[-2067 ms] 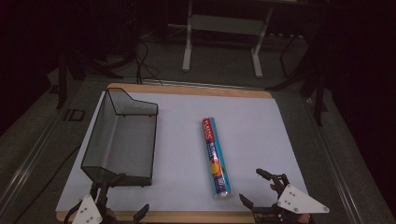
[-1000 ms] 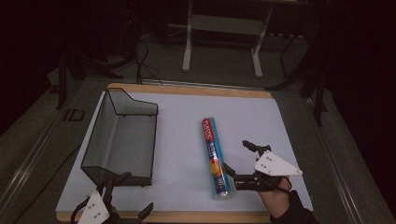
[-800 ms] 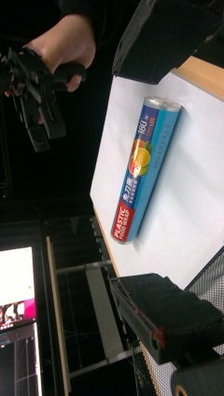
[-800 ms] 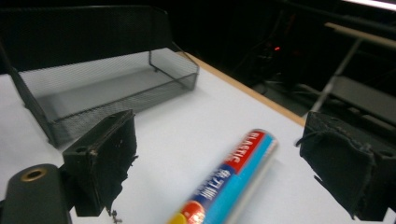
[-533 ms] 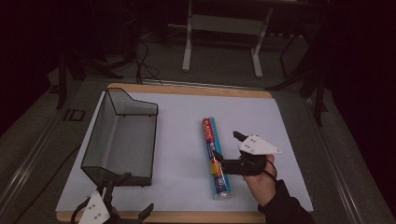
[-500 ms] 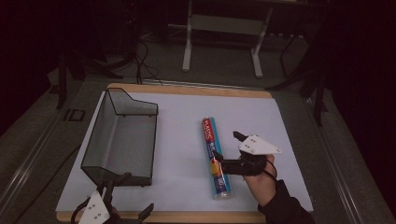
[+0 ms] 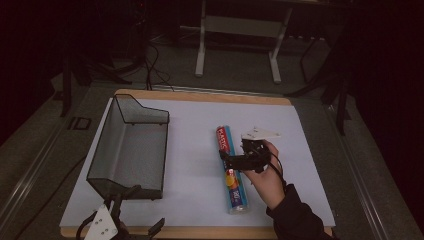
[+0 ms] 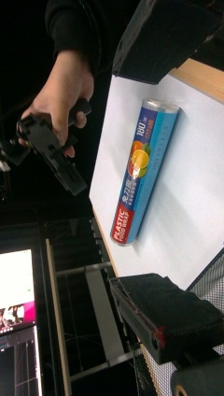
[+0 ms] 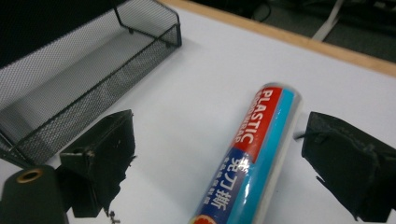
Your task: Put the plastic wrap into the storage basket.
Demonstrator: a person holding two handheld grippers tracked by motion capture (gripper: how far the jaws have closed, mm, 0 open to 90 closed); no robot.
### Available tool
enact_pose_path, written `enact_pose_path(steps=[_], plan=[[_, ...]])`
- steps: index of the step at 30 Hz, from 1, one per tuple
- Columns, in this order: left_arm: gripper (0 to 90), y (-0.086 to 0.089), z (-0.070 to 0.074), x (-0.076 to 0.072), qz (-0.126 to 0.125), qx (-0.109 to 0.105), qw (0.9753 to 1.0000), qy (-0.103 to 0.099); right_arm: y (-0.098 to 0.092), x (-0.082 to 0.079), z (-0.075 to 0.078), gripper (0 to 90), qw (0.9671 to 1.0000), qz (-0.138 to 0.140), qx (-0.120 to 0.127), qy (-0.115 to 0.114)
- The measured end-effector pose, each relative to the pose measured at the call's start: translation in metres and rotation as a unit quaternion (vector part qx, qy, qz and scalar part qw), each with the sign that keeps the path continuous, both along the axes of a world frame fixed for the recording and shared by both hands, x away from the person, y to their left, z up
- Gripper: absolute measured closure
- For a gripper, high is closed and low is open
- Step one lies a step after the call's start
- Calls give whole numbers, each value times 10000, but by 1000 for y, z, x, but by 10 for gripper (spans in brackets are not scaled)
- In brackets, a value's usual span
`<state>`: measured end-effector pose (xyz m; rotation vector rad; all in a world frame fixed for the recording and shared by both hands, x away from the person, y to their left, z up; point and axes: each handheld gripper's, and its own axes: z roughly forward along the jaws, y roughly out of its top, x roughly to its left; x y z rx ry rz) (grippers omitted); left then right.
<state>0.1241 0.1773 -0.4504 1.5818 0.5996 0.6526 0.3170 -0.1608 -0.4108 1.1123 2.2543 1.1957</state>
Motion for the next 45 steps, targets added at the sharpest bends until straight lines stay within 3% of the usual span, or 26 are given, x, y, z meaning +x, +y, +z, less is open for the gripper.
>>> enact_pose_path(steps=[4,9,15,19,22,29,35,37,40,43,44,45], plan=[[25,0,0,0,-6,-1,10000,7,5,5,-2,91,9998,-70,-139,105],[25,0,0,0,-16,1,10000,8,13,19,-9,91,9966,-318,-390,645],[25,0,0,0,-19,-1,10000,16,17,35,-18,91,9912,-502,-471,1130],[25,0,0,0,-18,16,10000,12,22,44,-28,91,9826,-649,-622,1626],[25,-1,0,0,-17,32,10000,12,25,52,-39,92,9740,-776,-732,2000],[25,0,0,0,-27,24,10000,11,27,70,-57,97,9607,-1093,-943,2372],[25,-1,-1,0,-34,31,10000,14,29,75,-76,122,9431,-1259,-1165,2850],[25,-1,-1,0,-39,36,10000,17,31,74,-81,132,9397,-1242,-1280,2919],[25,-1,-1,0,-33,49,10000,1,32,73,-89,142,9301,-1319,-1371,3142],[25,-1,-1,0,-29,51,10000,-3,33,73,-92,162,9272,-1415,-1512,3122],[25,-1,-1,0,-28,53,10000,-2,33,73,-92,210,9263,-1465,-1498,3132],[25,-1,-1,0,-25,57,10000,-5,33,73,-91,222,9270,-1525,-1442,3108]])
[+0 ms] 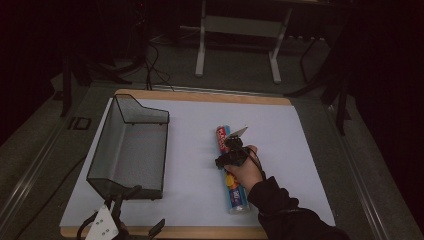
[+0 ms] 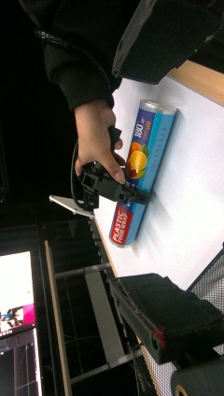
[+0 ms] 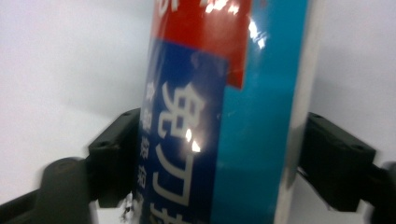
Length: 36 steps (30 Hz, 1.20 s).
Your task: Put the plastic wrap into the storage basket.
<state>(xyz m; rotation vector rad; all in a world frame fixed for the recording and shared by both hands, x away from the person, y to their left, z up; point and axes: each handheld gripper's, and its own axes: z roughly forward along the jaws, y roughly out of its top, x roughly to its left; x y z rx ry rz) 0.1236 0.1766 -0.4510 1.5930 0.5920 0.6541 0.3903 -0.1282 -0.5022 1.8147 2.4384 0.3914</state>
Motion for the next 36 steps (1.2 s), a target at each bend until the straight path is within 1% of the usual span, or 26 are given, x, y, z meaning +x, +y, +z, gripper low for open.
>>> enact_pose_path(steps=[1,2,3,4,5,6,8,10,11,13,14,17,22,24,25,26,29,30,31,32,33,34,35,36], plan=[[25,0,0,0,0,2,10000,1,1,1,0,255,10000,26,37,46],[25,0,0,0,-5,-4,10000,5,0,2,0,257,9999,47,67,118],[25,0,0,0,-5,-4,10000,5,0,2,0,257,9999,47,67,118],[25,0,0,0,0,20,10000,9,0,4,-1,257,9997,26,118,216],[25,-1,0,0,1,27,10000,6,0,6,-1,265,9996,58,72,283],[25,-1,0,0,2,28,10000,-3,1,6,-1,283,9995,72,56,303],[25,-1,0,0,13,38,10000,-11,3,6,0,286,9994,76,20,325],[25,0,0,0,14,34,10000,-9,2,7,1,289,9994,52,57,345],[25,0,0,0,15,24,10000,-8,1,6,1,289,9995,47,103,304],[25,0,0,0,22,14,10000,6,0,6,1,290,9995,70,111,288],[25,0,0,1,23,24,10000,8,-2,6,0,290,9994,92,228,248],[25,0,0,0,14,55,10000,-6,-3,6,2,291,9991,166,325,197],[25,-1,-1,1,4,65,10000,20,-2,6,10,300,9978,299,528,277],[25,-1,-1,1,1,62,10000,17,-2,6,12,301,9976,309,556,282],[25,-1,-1,0,6,65,10000,9,-2,6,14,302,9974,310,586,276],[25,-1,-1,0,5,64,10000,7,-2,7,18,305,9967,356,685,259],[25,-1,-1,1,6,71,10000,14,-1,6,24,308,9956,447,780,256],[25,-1,-1,1,9,71,10000,14,0,6,26,309,9955,496,775,242],[25,-1,-1,1,7,70,10000,12,1,5,29,310,9944,593,847,202],[25,-1,-1,1,9,70,10000,9,2,4,32,311,9942,644,842,195],[25,-1,-1,1,11,69,10000,8,2,4,35,312,9930,737,903,186],[25,-1,-1,1,11,69,10000,4,3,3,37,312,9929,739,926,136],[25,-1,-1,0,14,70,10000,-1,4,2,41,313,9925,777,929,157],[25,-1,-1,0,14,71,10000,-1,4,2,44,314,9915,831,996,123]])
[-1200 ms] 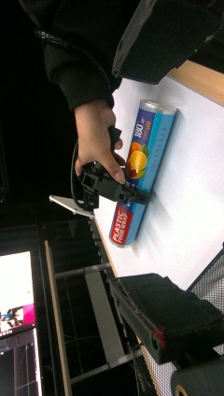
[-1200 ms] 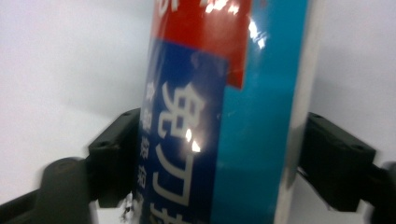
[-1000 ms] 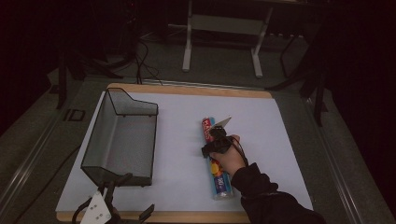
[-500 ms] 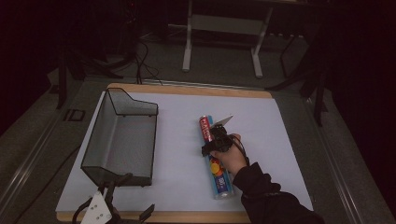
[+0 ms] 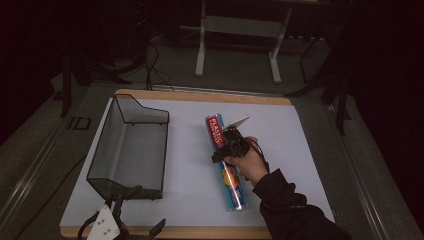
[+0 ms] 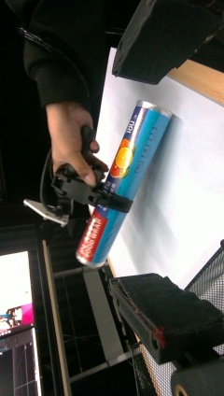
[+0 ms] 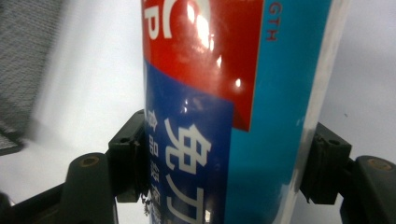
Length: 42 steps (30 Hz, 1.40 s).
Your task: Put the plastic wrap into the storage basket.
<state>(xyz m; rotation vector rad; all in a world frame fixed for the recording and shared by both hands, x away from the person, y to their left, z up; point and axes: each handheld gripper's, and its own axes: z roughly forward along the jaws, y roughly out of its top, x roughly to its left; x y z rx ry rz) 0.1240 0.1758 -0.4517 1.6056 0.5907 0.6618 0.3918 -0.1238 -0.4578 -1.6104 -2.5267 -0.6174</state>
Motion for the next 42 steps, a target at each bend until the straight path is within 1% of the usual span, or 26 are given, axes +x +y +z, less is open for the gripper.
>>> enact_pose_path(steps=[2,4,5,6,7,8,9,11,12,13,14,15,17,18,20,21,22,24,25,26,30,31,35,37,38,42], plan=[[25,0,0,0,-1,-3,10000,1,1,-2,8,314,9999,73,89,-17],[25,0,0,0,-7,-5,10000,9,3,-5,17,315,9997,142,173,-125],[25,0,0,0,1,-1,10000,2,3,-5,20,316,9994,198,233,-164],[25,0,0,0,1,-1,10000,2,3,-5,20,316,9994,198,233,-164],[25,0,0,0,1,-1,10000,2,4,-7,24,316,9992,198,246,-254],[25,0,0,0,-1,-3,10000,6,4,-7,24,316,9992,198,246,-254],[25,0,0,0,1,2,10000,-3,7,-9,39,316,9974,320,365,-529],[25,0,0,0,-2,1,10000,0,8,-11,47,316,9958,357,472,-704],[25,0,0,0,-1,4,10000,3,8,-11,51,316,9949,362,559,-752],[25,0,0,0,-1,4,10000,3,8,-11,51,316,9949,362,559,-752],[25,0,0,0,-7,1,10000,0,8,-12,58,316,9929,361,757,-847],[25,0,0,0,-2,4,10000,-1,8,-12,61,316,9912,403,846,-938],[25,0,0,0,-7,0,10000,7,10,-14,67,316,9889,444,907,-1094],[25,0,0,0,-7,0,10000,7,10,-14,67,316,9889,444,907,-1094],[25,0,0,0,-9,-2,10000,3,13,-15,76,317,9864,461,1013,-1212],[25,0,0,0,-8,7,10000,-2,14,-14,79,317,9860,512,1036,-1202],[25,0,0,0,-9,6,10000,-1,16,-15,81,317,9851,487,1059,-1267],[25,0,0,0,-5,9,10000,-6,17,-14,84,317,9847,495,1075,-1281],[25,0,0,0,1,8,10000,-10,19,-14,89,317,9834,474,1171,-1300],[25,0,0,0,1,8,10000,-10,19,-14,89,317,9834,474,1171,-1300],[25,0,0,0,2,13,10000,-11,25,-12,98,317,9817,480,1247,-1356],[25,0,0,0,3,5,10000,-4,30,-11,103,317,9811,458,1287,-1371],[25,1,0,0,9,3,10000,-13,40,-8,113,316,9792,458,1361,-1431],[25,1,0,0,10,5,10000,-7,43,-7,116,317,9791,491,1369,-1420],[25,1,0,0,10,0,10000,-9,49,-6,122,317,9778,488,1392,-1487],[25,1,0,-1,14,-16,10000,-17,60,-3,133,317,9749,484,1518,-1554]])
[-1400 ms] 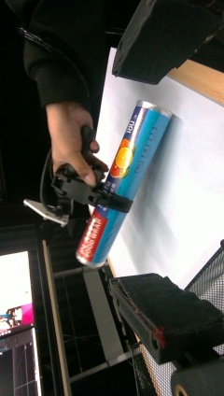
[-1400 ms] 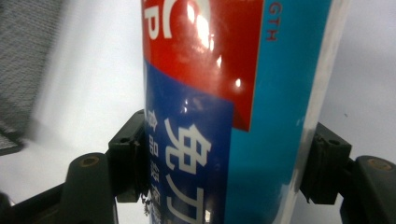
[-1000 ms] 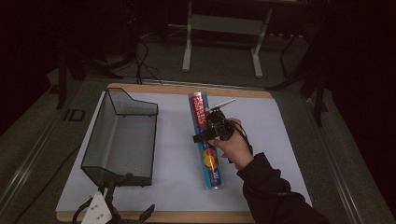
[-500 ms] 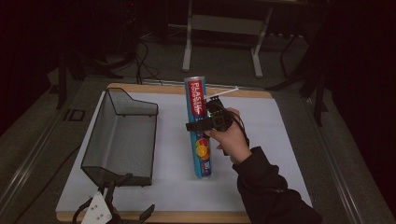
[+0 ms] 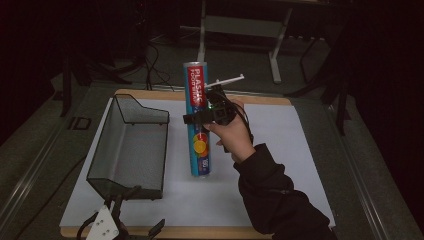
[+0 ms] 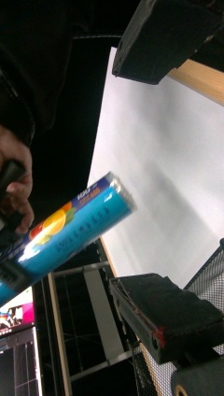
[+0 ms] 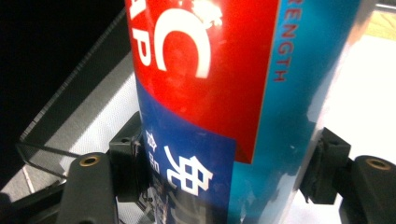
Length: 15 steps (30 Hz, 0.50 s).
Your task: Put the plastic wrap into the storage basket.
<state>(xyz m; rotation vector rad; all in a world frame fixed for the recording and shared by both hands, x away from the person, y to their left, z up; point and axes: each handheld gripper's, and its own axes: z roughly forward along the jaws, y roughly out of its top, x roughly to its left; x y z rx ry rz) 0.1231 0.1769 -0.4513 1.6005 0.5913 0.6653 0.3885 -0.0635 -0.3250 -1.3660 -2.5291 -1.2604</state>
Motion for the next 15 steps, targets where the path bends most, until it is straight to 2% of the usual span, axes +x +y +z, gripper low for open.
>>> enact_pose_path(steps=[5,11,15], plan=[[25,2,0,0,3,-30,10000,9,15,2,12,317,9999,0,-34,-143],[25,2,1,-1,38,-15,10000,-28,32,5,23,317,9998,19,129,-132],[25,2,1,-1,50,-14,10000,-36,46,8,30,317,9997,8,117,-198]])
